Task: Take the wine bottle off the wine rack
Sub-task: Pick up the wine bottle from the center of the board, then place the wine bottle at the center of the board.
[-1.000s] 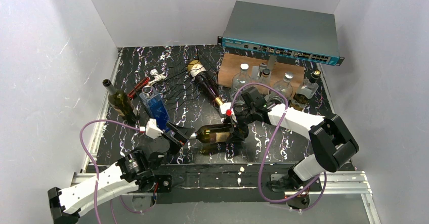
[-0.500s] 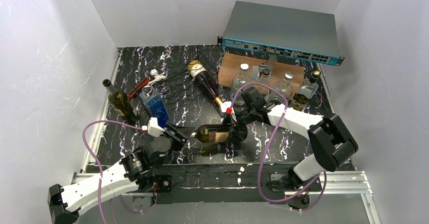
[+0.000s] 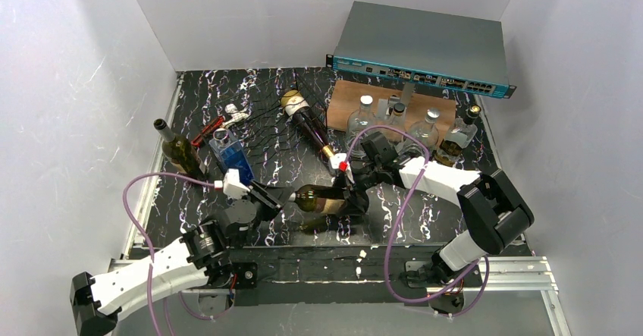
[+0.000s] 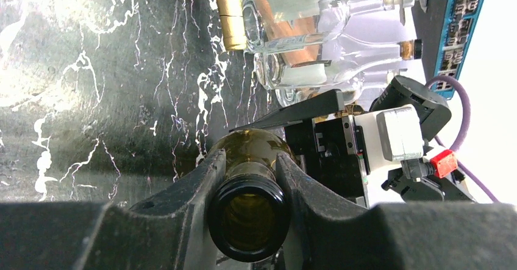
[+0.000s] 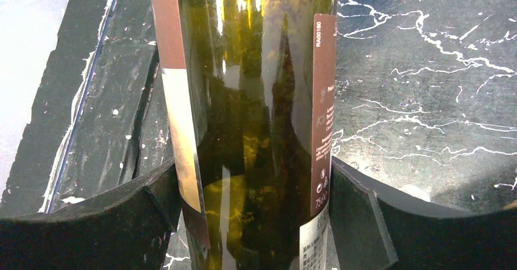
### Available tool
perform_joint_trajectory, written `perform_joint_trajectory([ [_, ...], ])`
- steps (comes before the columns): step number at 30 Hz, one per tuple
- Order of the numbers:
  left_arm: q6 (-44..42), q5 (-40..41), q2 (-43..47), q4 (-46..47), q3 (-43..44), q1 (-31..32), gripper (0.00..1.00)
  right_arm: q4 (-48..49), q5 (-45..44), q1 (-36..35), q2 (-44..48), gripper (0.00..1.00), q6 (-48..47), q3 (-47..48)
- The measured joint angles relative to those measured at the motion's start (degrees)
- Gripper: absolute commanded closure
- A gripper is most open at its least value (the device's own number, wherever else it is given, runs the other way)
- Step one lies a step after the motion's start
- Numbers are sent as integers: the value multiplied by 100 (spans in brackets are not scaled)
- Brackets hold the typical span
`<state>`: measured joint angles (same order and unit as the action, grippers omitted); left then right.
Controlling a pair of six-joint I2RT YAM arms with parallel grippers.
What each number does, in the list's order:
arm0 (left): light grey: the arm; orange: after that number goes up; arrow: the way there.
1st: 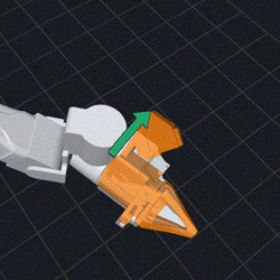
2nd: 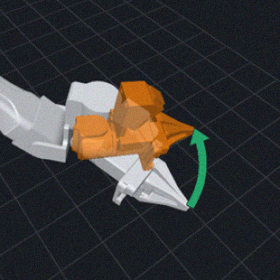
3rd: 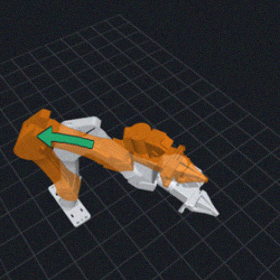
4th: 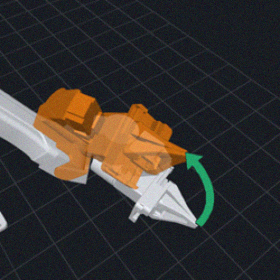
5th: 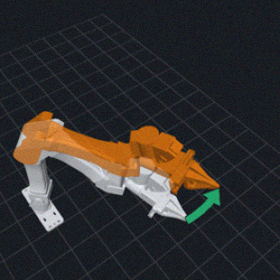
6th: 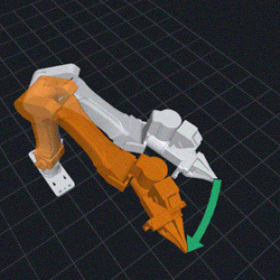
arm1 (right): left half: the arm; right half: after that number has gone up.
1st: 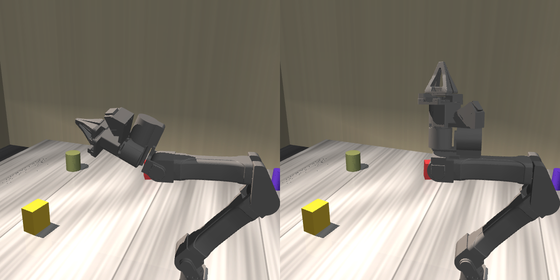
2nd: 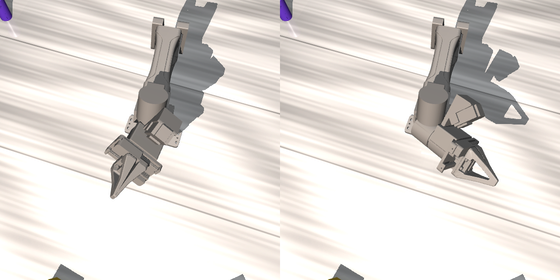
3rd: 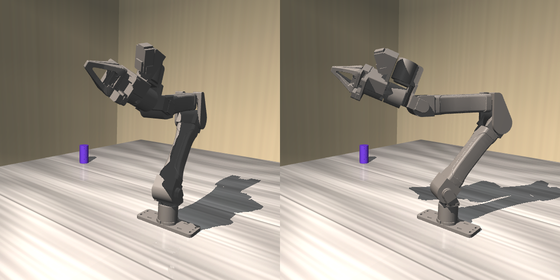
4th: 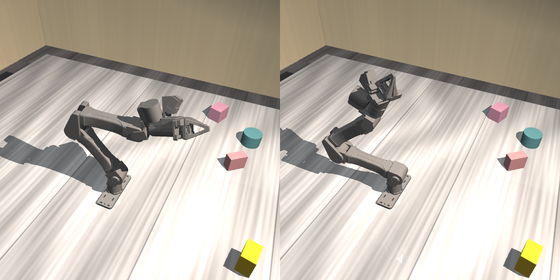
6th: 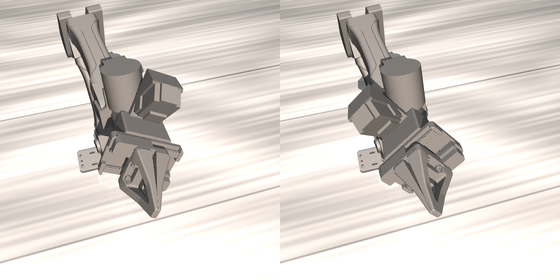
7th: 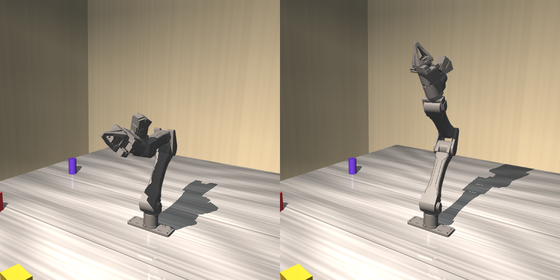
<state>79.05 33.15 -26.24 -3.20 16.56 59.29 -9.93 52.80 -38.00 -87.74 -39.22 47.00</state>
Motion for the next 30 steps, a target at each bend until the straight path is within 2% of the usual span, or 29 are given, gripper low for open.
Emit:
perform_joint_trajectory([
  [1, -111, -2, -68, -22, 90, 0, 100, 11, 11, 0, 0, 5, 0, 0],
  [3, -367, -11, -221, -76, 295, 0, 100, 46, 52, 0, 0, 2, 17, 0],
  [16, -1832, -79, -439, -1108, 1397, 11, 100, -7, 363, 96, 68, 2, -22, 13],
  [17, -2166, -74, -435, -1425, 1665, 11, 100, -275, 503, 249, 142, 2, -286, 72],
  [22, -2780, -81, -702, -2013, 2295, 11, 100, -857, 688, 411, 155, 2, -903, 232],
  [30, -3665, -118, -1272, -2551, 3095, 11, 100, -1329, 734, 428, 212, 1, -1436, 247],
])
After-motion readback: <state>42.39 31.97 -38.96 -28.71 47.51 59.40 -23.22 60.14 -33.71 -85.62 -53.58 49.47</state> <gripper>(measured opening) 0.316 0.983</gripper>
